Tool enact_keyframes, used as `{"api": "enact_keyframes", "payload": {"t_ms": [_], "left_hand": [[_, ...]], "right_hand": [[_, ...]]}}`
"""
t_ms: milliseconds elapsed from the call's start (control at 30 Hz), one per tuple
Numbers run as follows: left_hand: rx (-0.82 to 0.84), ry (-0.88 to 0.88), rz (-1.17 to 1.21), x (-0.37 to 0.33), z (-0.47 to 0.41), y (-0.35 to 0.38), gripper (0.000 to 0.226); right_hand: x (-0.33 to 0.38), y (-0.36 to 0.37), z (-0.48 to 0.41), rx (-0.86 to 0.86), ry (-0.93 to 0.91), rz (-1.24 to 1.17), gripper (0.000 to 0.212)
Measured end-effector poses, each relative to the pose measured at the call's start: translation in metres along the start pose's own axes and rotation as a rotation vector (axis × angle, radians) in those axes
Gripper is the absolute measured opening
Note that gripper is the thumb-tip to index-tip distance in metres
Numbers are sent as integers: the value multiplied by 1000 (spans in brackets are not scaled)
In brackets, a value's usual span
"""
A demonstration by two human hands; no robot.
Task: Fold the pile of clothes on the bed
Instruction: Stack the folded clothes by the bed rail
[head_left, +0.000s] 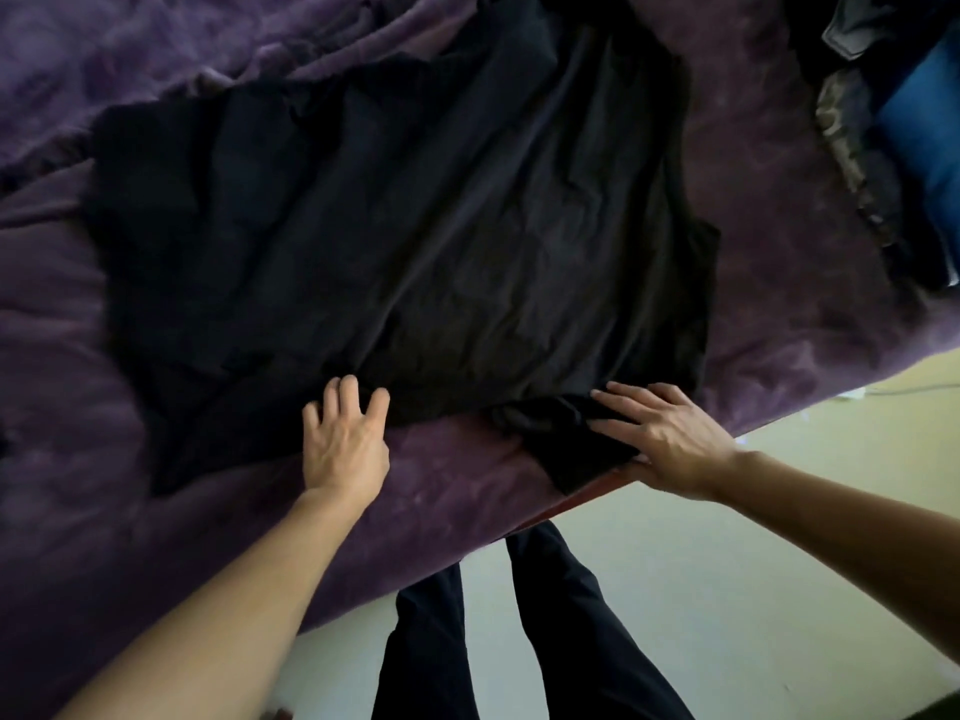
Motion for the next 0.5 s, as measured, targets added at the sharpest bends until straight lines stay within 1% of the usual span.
{"api": "enact_keyframes", "payload": {"t_ms": [33, 67, 100, 167, 233, 300, 367, 433, 500], "left_hand": [[-18, -7, 14, -2, -2, 1, 54], [-41, 3, 38, -5, -3, 1, 56], [-73, 35, 66, -11, -3, 1, 58], [-133, 134, 118, -29, -4, -1, 62], [-102, 183, 158, -52, -7, -4, 62], [-46, 105, 207, -68, -13, -4, 57], [-97, 14, 269, -72, -22, -7, 44], [-130, -64, 296, -65, -32, -15, 32], [-126, -167, 331, -47, -37, -25, 28]], "right_hand": [[1, -1, -5, -52, -8, -63, 44], [1, -6, -9, -130, 16, -160, 31], [0, -14, -12, -199, 67, -281, 24], [-8, -37, -16, -303, 184, -491, 27], [-23, -66, -20, -394, 268, -645, 23], [-40, -97, -26, -481, 356, -802, 29], [-59, -124, -34, -550, 392, -914, 31], [-71, -143, -42, -582, 370, -907, 30], [-81, -153, -50, -605, 340, -818, 29]]}}
Point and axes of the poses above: each hand's wrist, its own z-axis away from the middle knuckle, its own y-axis out of the palm, x = y × z, the point moved 1 cm from there along -z, towards the middle knuckle, and after that the axes turned 14 degrees about z, right-handed, at the moved point
